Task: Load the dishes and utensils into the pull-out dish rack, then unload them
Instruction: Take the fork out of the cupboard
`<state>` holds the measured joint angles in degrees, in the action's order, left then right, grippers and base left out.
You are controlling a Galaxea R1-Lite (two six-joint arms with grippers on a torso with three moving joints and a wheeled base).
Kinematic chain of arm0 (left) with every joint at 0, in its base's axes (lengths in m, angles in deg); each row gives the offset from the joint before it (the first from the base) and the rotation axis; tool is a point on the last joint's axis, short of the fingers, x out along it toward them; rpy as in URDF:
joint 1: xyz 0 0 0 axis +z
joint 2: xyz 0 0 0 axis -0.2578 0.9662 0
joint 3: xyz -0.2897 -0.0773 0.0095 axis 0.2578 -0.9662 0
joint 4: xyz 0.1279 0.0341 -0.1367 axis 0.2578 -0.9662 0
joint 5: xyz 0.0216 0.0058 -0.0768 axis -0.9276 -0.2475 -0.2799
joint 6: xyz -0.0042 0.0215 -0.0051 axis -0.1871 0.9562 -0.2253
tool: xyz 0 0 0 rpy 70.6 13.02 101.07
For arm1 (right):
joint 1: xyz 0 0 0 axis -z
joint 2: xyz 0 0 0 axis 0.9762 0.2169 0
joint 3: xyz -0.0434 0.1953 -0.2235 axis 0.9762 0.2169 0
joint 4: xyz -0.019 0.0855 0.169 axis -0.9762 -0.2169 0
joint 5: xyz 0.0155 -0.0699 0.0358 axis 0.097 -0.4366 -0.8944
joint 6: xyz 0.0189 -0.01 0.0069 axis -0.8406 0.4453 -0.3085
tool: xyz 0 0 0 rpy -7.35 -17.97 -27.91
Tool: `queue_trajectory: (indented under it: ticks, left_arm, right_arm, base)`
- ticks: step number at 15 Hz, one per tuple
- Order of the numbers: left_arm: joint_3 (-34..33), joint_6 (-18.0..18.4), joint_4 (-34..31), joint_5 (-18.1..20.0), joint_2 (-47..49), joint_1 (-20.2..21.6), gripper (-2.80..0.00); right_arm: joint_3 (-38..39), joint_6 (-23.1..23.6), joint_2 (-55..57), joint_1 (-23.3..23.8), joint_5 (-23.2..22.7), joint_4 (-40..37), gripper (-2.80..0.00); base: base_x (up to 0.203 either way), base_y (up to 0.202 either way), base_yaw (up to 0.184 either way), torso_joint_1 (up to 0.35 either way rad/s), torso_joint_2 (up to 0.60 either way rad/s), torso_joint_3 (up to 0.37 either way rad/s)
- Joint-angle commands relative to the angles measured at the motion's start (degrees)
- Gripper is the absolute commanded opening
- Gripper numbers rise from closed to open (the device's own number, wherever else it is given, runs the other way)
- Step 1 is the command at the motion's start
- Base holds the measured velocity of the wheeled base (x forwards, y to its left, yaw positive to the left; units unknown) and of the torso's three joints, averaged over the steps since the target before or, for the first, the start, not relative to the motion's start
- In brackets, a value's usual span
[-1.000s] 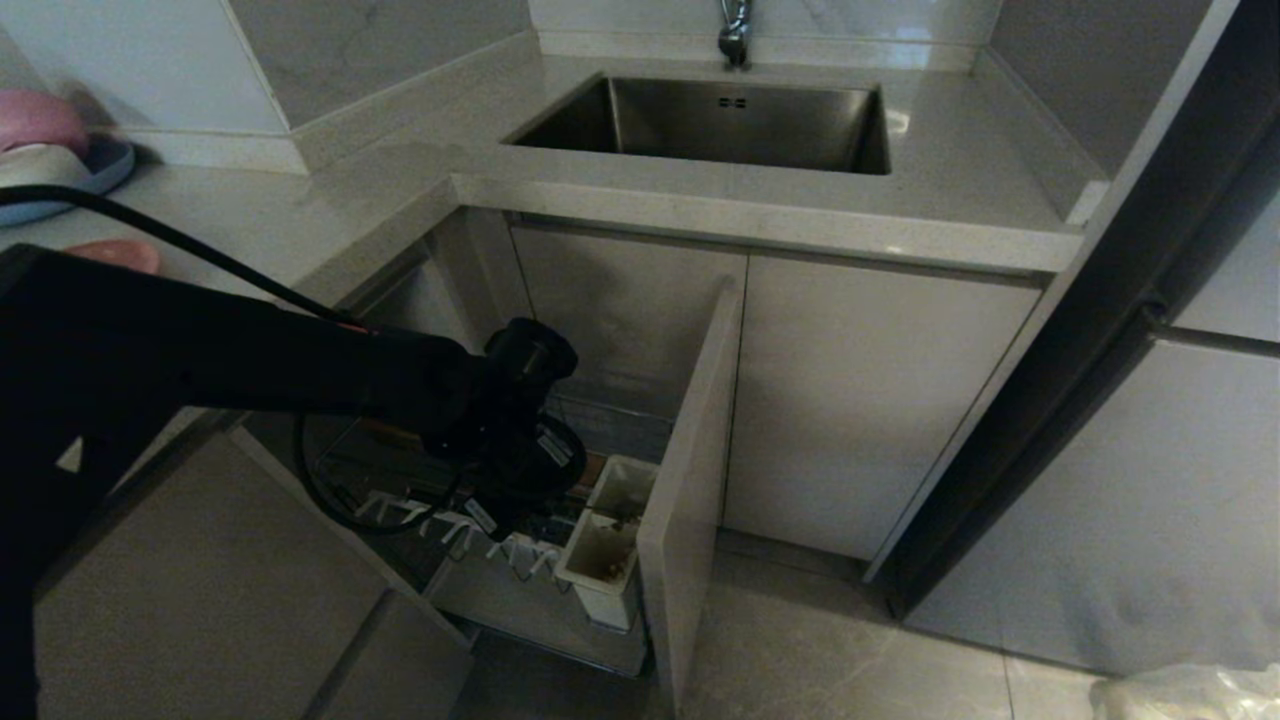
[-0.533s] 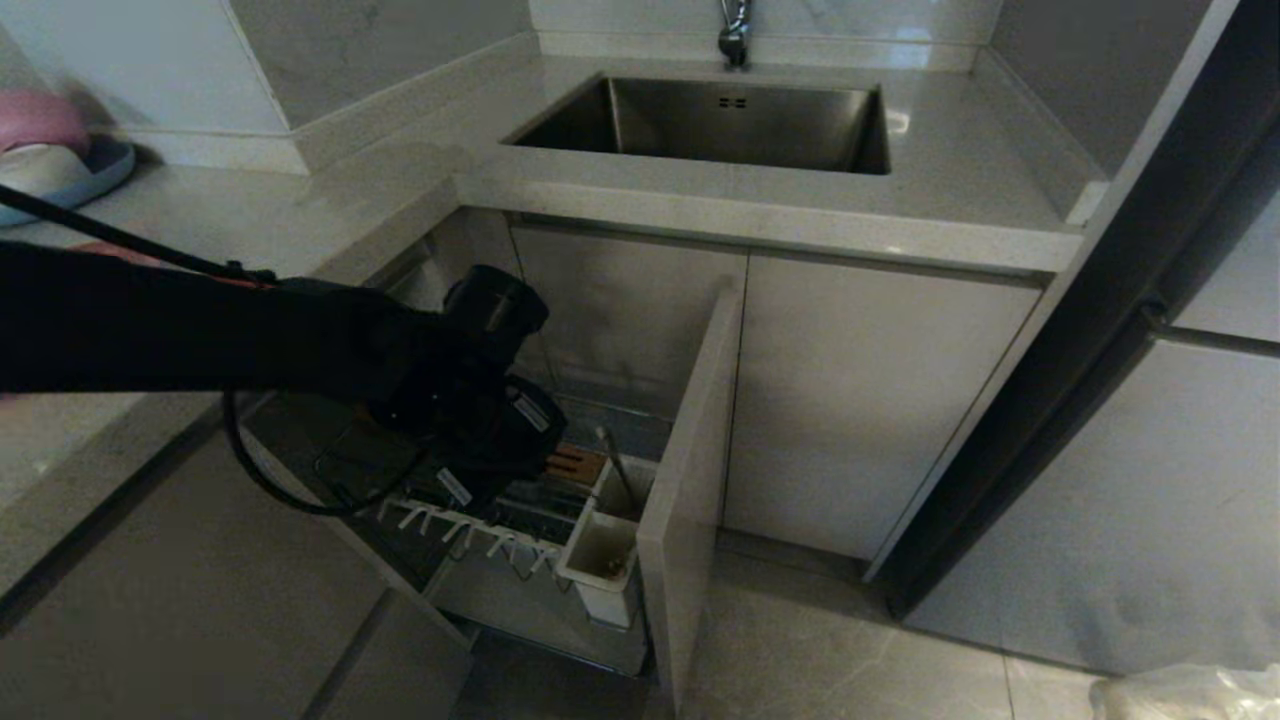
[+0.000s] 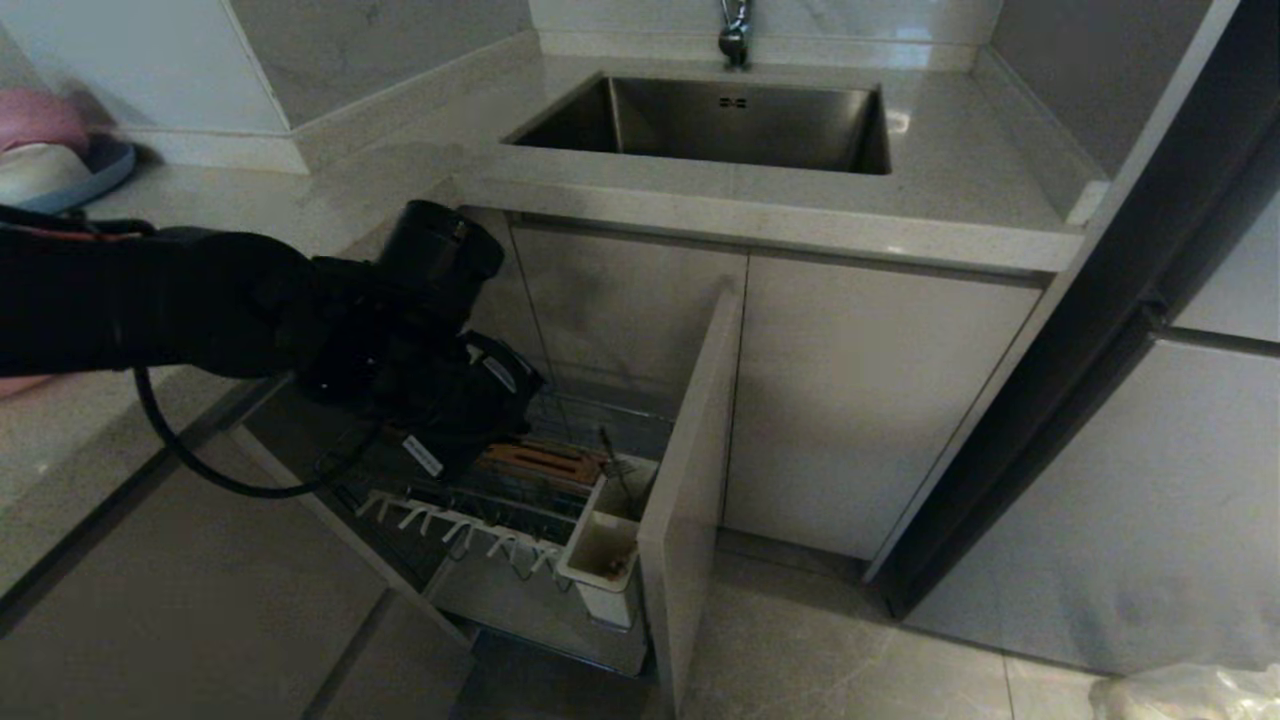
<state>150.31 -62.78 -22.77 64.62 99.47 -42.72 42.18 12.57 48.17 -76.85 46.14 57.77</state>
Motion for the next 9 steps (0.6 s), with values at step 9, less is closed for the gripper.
queue_trajectory:
  ticks: [9]
  left_arm:
    - [3.7,3.3,-4.4,-5.7,-16.9,-3.1,-2.80]
  right_arm:
    - [0.0,0.0,0.0,0.0,0.0,-0.1,-2.80]
  base:
    - [0.000,0.000,0.000,0.000,0.00,0.000]
